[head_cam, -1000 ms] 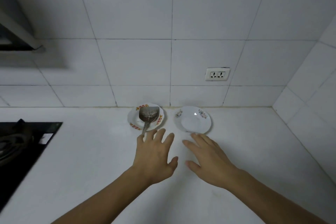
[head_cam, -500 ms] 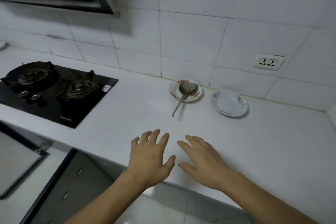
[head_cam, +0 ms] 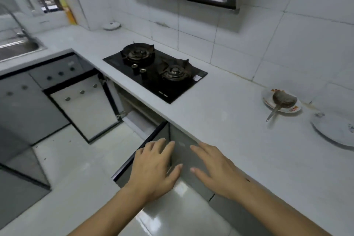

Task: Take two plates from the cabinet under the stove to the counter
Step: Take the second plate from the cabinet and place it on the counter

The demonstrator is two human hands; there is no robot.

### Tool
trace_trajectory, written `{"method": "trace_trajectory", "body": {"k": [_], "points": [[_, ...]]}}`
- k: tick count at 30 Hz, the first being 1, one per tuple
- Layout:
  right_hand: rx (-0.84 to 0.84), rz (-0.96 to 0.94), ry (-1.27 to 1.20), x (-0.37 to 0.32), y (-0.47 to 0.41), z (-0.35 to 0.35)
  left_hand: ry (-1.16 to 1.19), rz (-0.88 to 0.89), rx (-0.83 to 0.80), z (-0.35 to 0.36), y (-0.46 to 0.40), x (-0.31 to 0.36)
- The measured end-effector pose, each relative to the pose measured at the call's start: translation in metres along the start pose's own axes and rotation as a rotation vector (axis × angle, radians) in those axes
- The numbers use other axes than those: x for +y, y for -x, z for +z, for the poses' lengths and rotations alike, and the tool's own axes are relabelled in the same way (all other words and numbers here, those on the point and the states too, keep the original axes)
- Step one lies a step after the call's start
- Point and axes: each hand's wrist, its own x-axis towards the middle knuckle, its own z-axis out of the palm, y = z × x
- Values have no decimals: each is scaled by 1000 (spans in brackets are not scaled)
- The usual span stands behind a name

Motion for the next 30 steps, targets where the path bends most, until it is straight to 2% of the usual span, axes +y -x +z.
{"method": "trace_trajectory", "body": {"k": [7,19,24,30], "points": [[-72,-172,-16,-95,-50,57,-27,-207,-10,-24,70,-97],[-293,-437,-19,-192,-141,127,-30,-607,44,-36,133,-201],[-313,-507,14,-231,-176,149,-21,-674,67,-47,145,-247],[-305,-506,44,-286,-222,175,-22,-663,70,-60,149,-326]]}}
